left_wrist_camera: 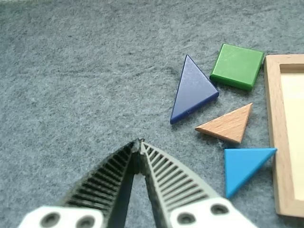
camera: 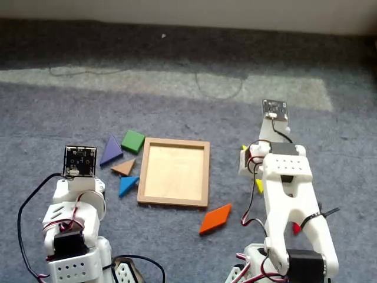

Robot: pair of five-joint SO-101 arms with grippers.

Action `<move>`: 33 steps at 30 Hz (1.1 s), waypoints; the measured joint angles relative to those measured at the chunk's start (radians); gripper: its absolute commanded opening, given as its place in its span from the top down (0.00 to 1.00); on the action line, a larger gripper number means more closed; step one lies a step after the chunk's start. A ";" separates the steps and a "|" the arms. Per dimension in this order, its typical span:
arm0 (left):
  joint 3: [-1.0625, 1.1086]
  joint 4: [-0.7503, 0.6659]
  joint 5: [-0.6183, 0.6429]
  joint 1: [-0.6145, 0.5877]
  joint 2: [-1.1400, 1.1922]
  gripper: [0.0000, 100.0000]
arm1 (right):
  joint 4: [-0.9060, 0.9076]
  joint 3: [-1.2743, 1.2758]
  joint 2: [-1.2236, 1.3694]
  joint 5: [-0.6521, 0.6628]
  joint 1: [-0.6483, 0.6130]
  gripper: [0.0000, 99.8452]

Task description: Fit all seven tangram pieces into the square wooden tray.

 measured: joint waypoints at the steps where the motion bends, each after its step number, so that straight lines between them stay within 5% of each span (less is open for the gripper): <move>1: 0.000 0.000 0.000 0.000 0.000 0.99 | 0.000 0.000 0.000 0.000 0.002 0.80; 7: 0.000 0.000 0.000 0.000 0.000 0.99 | 0.000 0.000 0.000 0.084 0.000 0.64; 17: 0.000 0.000 0.000 0.000 0.000 0.99 | -0.046 -0.008 0.020 0.124 -0.012 0.64; 33: 0.000 0.000 0.000 0.000 0.000 0.99 | -0.046 -0.281 0.456 0.153 -0.012 0.64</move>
